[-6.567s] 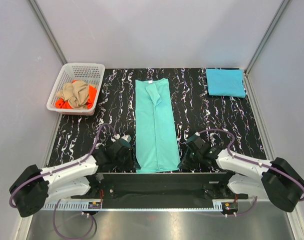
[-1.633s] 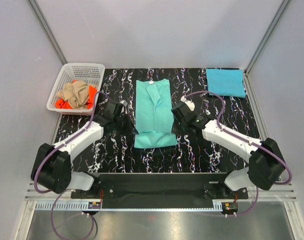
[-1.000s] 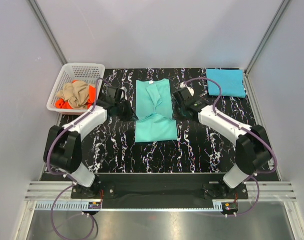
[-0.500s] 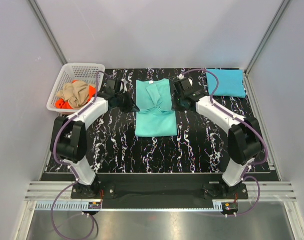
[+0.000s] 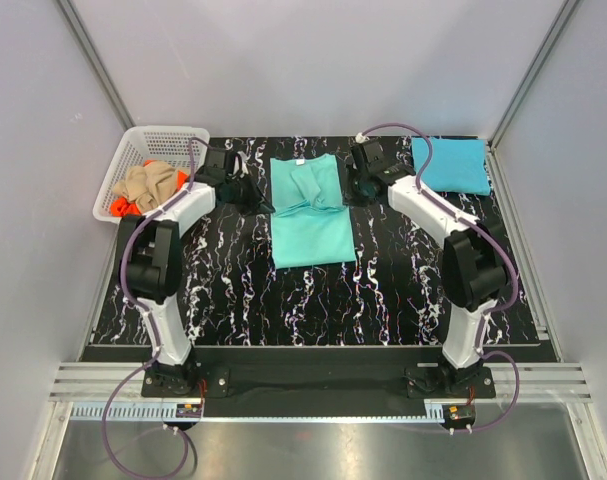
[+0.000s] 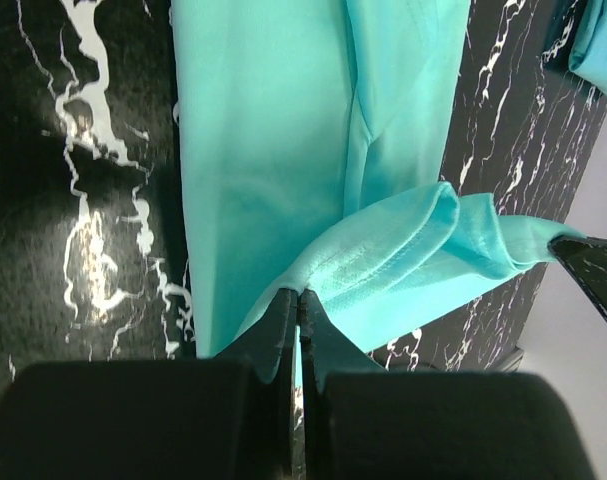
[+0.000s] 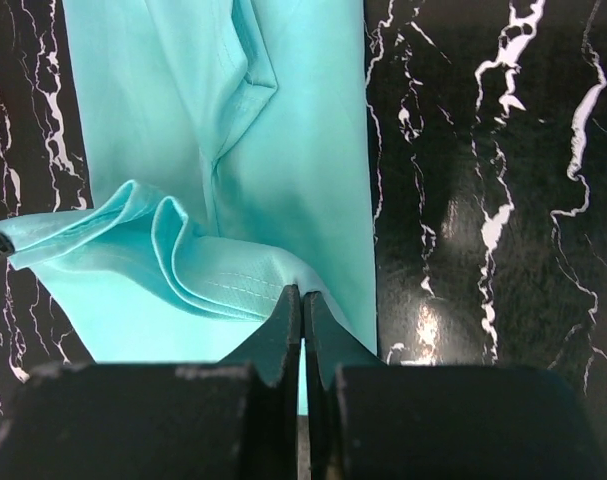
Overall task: Fold and stack the t-shirts
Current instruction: Fold the tshirt
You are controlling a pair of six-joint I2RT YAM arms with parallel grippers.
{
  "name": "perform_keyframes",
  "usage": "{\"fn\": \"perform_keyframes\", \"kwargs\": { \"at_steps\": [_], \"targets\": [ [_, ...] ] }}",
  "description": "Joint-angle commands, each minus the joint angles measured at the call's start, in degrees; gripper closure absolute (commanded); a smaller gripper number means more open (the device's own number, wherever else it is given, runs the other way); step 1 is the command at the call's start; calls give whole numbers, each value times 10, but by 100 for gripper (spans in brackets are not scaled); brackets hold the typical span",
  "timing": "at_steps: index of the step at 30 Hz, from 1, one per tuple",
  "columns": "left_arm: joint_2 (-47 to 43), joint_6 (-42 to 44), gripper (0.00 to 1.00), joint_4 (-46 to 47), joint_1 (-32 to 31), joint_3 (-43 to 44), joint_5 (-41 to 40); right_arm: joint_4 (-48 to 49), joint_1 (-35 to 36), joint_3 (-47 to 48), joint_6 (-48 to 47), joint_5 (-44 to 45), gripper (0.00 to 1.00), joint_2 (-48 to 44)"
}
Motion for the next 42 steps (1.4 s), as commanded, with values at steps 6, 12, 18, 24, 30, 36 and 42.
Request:
{"fn": "perform_keyframes", "kwargs": {
  "at_steps": [6,12,18,24,30,36,42],
  "targets": [
    [61,-2,100,48,14,61,62,28,-17,57,-24,-27,100,57],
    [94,-1,100,34,17,89,46,33,-22,74,-36,-52,100,91],
    [109,8,100,2,17,111,-6,33,-27,92,-40,-52,97,119],
    [132,-1,81,-13,19,143,-25,22,-34,125,-47,-65,91,154],
    [131,26,64,-19,19,164,-48,5,-40,183,-66,-54,82,188],
    [92,36,55,-41,16,147,-139,-68,-47,315,-84,-75,72,246],
    [36,43,47,21,3,64,-119,-63,-55,280,-91,-72,56,212]
  ]
}}
